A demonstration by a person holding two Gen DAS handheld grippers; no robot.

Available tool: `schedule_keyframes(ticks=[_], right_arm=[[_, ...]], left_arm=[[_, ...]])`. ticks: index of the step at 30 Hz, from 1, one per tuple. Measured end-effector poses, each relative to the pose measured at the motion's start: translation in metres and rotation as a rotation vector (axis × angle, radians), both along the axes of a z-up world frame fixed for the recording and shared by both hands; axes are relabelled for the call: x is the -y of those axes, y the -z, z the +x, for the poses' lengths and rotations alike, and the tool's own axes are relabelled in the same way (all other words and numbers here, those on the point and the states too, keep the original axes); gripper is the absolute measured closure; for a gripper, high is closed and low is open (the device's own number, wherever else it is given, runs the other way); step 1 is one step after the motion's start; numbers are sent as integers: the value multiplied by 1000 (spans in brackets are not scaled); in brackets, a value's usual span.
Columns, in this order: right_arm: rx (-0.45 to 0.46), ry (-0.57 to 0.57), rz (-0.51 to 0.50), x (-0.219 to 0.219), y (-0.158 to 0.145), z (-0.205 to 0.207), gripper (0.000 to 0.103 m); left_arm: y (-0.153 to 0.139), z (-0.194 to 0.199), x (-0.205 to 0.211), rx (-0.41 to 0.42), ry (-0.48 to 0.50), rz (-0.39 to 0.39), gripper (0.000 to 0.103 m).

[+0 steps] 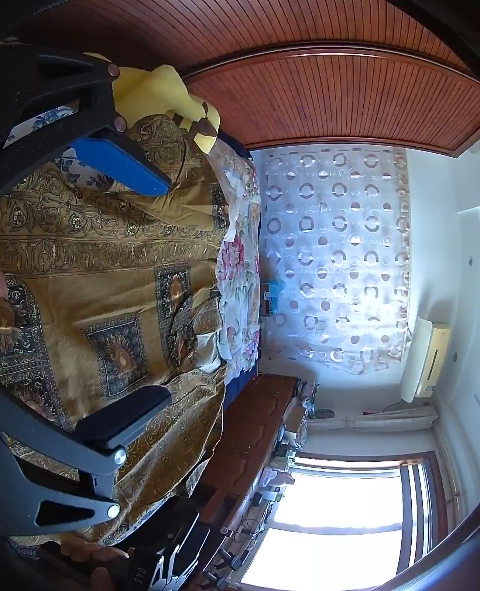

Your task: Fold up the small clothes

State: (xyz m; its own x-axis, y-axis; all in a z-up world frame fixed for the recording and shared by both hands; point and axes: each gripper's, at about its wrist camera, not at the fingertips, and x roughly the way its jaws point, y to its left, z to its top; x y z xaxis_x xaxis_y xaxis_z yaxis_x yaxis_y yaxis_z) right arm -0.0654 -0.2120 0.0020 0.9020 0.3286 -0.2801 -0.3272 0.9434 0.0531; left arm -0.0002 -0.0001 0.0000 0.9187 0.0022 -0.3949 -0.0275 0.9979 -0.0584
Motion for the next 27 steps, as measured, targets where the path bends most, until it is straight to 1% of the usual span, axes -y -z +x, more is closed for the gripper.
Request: schedule_keyframes(ticks=[16,17,27], right_arm=[[-5,-1,2,-8,3,-6,0],[-7,-4,11,-1,1,-1,0],[-8,-5,12,-1,0,-2,0]], left_arm=[[0,1,-1,-8,-6,8,0],[0,1,-1,-8,-5,7,0],[-1,1,2,-8,-5,17,0]])
